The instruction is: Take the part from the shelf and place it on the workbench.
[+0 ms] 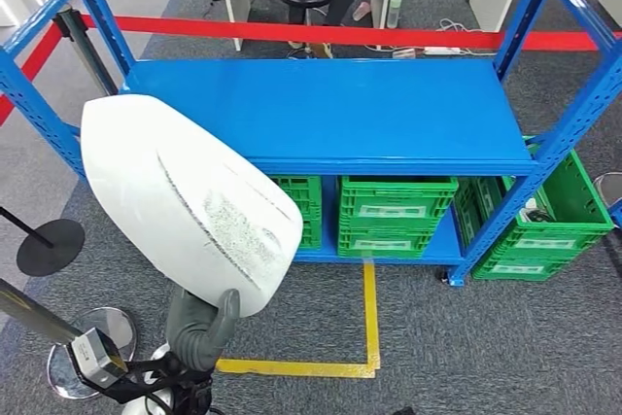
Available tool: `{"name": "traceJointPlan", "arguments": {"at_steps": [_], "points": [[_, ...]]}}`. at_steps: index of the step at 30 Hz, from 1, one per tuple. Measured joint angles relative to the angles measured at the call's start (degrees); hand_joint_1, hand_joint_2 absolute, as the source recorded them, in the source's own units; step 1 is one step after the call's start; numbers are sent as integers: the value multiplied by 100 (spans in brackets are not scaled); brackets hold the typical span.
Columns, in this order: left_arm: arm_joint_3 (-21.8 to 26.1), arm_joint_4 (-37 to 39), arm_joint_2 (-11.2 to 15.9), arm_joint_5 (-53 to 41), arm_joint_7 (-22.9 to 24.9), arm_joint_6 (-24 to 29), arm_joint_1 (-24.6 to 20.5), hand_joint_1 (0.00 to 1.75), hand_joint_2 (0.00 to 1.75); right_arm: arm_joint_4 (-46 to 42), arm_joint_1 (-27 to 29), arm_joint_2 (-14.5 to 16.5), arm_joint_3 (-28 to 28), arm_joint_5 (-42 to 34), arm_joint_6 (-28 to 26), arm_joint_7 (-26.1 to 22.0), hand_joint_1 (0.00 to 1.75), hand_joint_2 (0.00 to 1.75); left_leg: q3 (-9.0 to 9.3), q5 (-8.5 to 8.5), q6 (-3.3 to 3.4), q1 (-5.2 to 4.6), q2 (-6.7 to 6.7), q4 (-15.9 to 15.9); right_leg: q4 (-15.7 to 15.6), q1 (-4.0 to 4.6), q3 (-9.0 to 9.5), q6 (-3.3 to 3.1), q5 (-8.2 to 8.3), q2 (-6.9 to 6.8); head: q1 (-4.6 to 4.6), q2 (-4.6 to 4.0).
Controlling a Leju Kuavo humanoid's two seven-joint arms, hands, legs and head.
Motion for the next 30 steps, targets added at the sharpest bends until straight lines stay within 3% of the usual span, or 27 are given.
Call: {"name": "traceJointPlan", "arguments": {"at_steps": [2,4,5,6,7,8,10,12,14,16,17,19,20,21,22,23,24,26,28,30], "points": [[2,1,1,7,4,0,7,175,175,1,14,2,-1,1,1,1,0,175,-106,-406,-78,27,-19,354,-5,-10,-90,-105,96,-29,-16,0],[3,4,4,15,13,0,10,175,175,1,14,2,-1,2,2,1,0,175,-277,-968,-135,50,-28,1069,4,-1,-189,-142,197,-36,-32,0],[3,6,7,25,18,0,13,175,175,1,16,1,-1,2,3,1,0,175,-326,-1116,-147,59,-28,1388,16,6,-245,-141,248,-38,-32,0],[4,8,10,34,24,0,15,175,175,1,20,1,-1,2,3,1,0,175,-299,-1142,-144,63,-29,1549,32,14,-304,-140,295,-39,-32,0],[4,9,13,43,27,0,17,175,175,1,22,1,-2,2,2,1,0,175,-165,-1062,-127,64,-30,1480,53,23,-367,-137,336,-39,-32,0],[5,10,13,51,28,0,16,175,175,1,23,1,-2,3,2,1,0,175,71,-916,-94,60,-34,1190,72,35,-424,-134,369,-35,-33,0],[5,10,13,55,30,0,11,175,175,1,21,8,-1,4,2,0,0,175,625,-717,15,41,-49,343,96,59,-494,-114,423,-27,-28,0],[5,10,11,58,31,0,7,175,175,1,21,19,0,4,1,-2,0,175,875,-689,91,8,-60,-130,101,57,-546,-56,487,-27,-27,0],[6,10,7,60,31,0,6,175,175,1,20,23,0,6,-2,-1,0,175,852,-644,122,-9,-59,-213,92,46,-582,22,555,-31,-28,0],[5,10,-6,72,31,0,2,175,175,1,20,21,-1,12,-4,1,0,175,799,-531,168,15,-38,-282,197,45,-674,86,426,-15,-13,0],[5,10,-13,89,32,0,1,175,175,1,20,20,-1,16,-4,2,0,175,755,-468,190,30,-26,-311,397,46,-768,113,234,-6,1,0],[7,11,-19,142,37,0,5,175,175,1,20,14,-1,21,-4,8,0,175,623,-370,219,30,-12,-305,1107,35,-1026,158,-277,2,24,0],[8,13,-19,162,40,0,9,175,175,1,23,10,-2,22,-5,13,0,175,549,-323,219,25,-8,-294,1463,31,-1126,179,-440,1,26,0],[9,14,-18,174,43,-1,11,175,175,1,27,7,-2,25,-5,19,0,175,478,-277,214,23,-5,-282,1675,26,-1150,197,-477,1,26,0],[10,15,-18,179,44,-2,12,175,175,1,30,4,-2,29,-5,22,0,175,410,-235,204,24,-3,-266,1670,19,-1067,211,-388,0,27,0],[11,16,-18,180,45,-3,12,175,175,1,31,2,-2,34,-7,25,0,175,345,-199,187,28,-3,-244,1443,8,-874,223,-218,-1,26,0],[11,16,-18,180,46,-4,12,175,175,0,27,0,-2,42,-10,27,0,175,288,-170,166,29,-5,-208,1054,-7,-594,235,-56,-2,28,0],[13,16,-19,180,49,-4,9,175,175,-1,6,-2,-1,60,-18,24,0,175,182,-130,116,12,-9,-112,287,-19,-74,231,46,7,33,0],[14,16,-20,179,53,-9,6,175,175,-1,-6,-2,0,78,-21,18,0,175,125,-80,63,-10,-10,-46,16,-11,58,174,-15,20,36,0],[14,16,-20,176,56,-15,7,175,175,0,7,-1,0,87,-21,11,0,175,95,-76,10,0,-17,-7,14,-17,-33,68,20,7,38,0]]}}
